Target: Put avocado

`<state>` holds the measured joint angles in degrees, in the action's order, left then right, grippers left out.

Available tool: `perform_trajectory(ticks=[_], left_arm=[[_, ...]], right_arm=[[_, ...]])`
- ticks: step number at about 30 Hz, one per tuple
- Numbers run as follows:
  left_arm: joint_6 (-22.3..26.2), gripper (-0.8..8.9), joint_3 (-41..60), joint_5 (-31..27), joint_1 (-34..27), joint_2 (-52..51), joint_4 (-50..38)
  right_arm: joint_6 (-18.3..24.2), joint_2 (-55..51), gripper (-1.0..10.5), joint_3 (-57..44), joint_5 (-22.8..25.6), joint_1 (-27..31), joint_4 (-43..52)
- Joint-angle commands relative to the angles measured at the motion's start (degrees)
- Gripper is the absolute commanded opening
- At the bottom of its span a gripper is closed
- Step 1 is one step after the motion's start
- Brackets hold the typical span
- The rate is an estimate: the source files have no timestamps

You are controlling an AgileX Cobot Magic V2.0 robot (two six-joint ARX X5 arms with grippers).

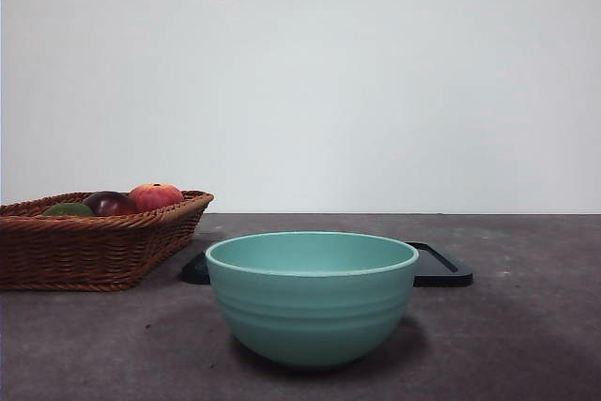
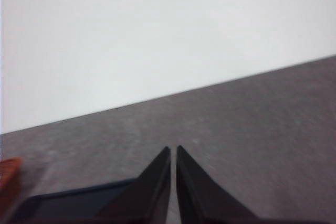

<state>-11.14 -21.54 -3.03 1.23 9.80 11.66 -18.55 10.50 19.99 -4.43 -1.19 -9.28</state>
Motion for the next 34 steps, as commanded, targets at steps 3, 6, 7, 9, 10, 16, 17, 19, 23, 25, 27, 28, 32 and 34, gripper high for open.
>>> perform_trajectory(ticks=[3,6,7,9,10,16,17,19,23,25,27,28,32,34], left_arm=[[-0.6,0.17,-8.1,1.3,0.1,5.6,4.5],[-0.5,0.17,-12.2,3.6,0.7,8.6,6.1],[-0.5,0.17,-13.7,4.9,1.3,9.6,7.0],[-0.5,0.17,-15.8,6.3,2.6,11.3,8.3],[-0.4,0.17,-16.8,6.6,3.6,12.2,8.8],[-0.3,0.17,-21.5,10.4,9.6,16.6,11.6],[0.0,0.17,-21.9,11.6,10.5,17.3,11.8],[0.0,0.17,-22.8,13.7,11.8,18.8,12.0],[0.1,0.17,-25.5,18.8,13.1,22.1,16.0],[0.1,0.17,-26.7,20.4,13.1,23.2,18.7],[0.1,0.18,-27.7,21.9,13.1,23.9,21.3],[0.1,0.18,-27.9,22.8,13.1,23.9,22.0],[0.1,0.18,-27.9,24.5,13.1,23.0,23.1],[0.1,0.18,-27.9,24.5,13.1,22.7,23.3]], right_arm=[[-0.9,5.9,0.1,7.8,-5.4,-0.2,-4.3],[0.1,9.9,0.1,12.3,-8.3,-0.2,-7.6],[0.8,11.5,0.1,14.1,-9.7,-0.2,-9.0],[2.1,14.1,0.1,16.5,-12.4,-0.2,-11.0],[2.9,15.6,0.1,18.0,-14.0,-0.2,-11.9],[5.8,22.2,0.1,24.9,-19.8,-3.6,-14.8],[6.7,23.1,0.1,26.0,-19.8,-4.6,-15.7],[8.7,24.7,0.1,28.1,-19.8,-6.8,-17.9],[12.7,27.4,0.1,31.6,-19.8,-10.6,-22.4],[13.3,27.8,0.1,32.4,-19.8,-11.4,-23.8],[13.2,28.0,0.1,32.5,-19.8,-11.9,-24.8],[13.2,27.9,0.1,32.5,-19.8,-12.1,-25.7],[13.3,27.8,0.1,32.5,-19.8,-12.2,-30.0],[13.2,27.8,0.1,32.5,-19.8,-12.2,-30.9]])
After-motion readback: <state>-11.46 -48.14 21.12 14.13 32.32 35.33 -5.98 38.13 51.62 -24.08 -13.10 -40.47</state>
